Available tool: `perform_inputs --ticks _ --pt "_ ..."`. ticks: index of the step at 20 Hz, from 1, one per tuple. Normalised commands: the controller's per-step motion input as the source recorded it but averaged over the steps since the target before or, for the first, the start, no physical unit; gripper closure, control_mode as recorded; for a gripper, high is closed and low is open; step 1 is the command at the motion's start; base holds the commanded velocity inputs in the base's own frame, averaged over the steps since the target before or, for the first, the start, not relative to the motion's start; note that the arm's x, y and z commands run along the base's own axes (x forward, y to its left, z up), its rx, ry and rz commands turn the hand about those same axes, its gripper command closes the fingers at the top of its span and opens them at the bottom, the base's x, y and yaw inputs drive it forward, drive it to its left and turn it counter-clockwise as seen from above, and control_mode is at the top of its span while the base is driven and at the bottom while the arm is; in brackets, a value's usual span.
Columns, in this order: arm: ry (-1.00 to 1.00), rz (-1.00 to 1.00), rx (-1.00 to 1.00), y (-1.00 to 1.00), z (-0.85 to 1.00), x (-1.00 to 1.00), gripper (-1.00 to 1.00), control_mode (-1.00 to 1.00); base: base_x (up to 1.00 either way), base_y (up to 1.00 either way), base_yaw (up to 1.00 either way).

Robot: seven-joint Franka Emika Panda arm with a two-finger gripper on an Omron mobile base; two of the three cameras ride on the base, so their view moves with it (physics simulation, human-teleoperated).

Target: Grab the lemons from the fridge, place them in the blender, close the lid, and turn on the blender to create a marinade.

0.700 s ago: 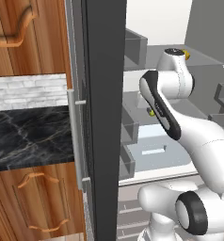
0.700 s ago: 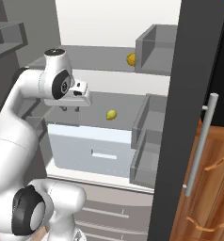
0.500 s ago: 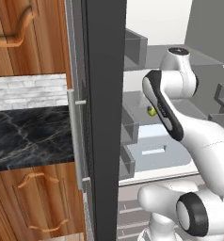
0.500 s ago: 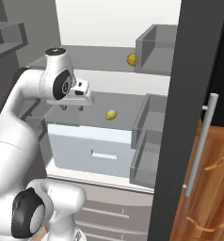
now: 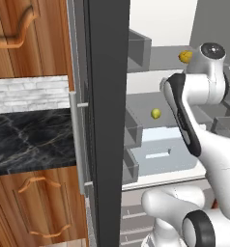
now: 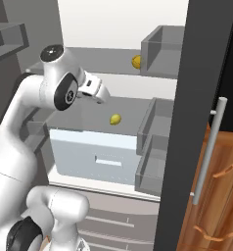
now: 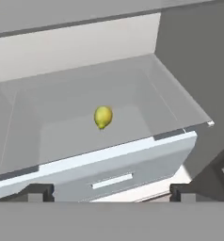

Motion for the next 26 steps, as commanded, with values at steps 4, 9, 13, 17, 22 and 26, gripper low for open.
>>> perform_inputs --ticks 4,9,13,17,22,26 --pt "-0.28 -0.24 0.02 -0.66 0.76 0.36 -1.00 -1.00 0.00 0.00 0.00" --pt "-0.17 -0.15 0.03 -0.54 0.68 0.76 -1.00 -1.00 0.00 0.00 0.00" --pt "0.05 -0.07 0.00 -0.35 0.12 0.99 -1.00 -1.00 0.00 0.00 0.00" --pt "0.00 0.00 0.00 -0.11 0.02 0.83 -1.00 -1.00 0.00 0.00 0.00" --pt "0.03 0.01 0.01 -0.31 0.02 0.73 -1.00 -1.00 0.00 0.00 0.00" --pt "0.02 0.02 0.00 -0.42 0.00 0.35 -1.00 -1.00 0.00 0.00 0.00"
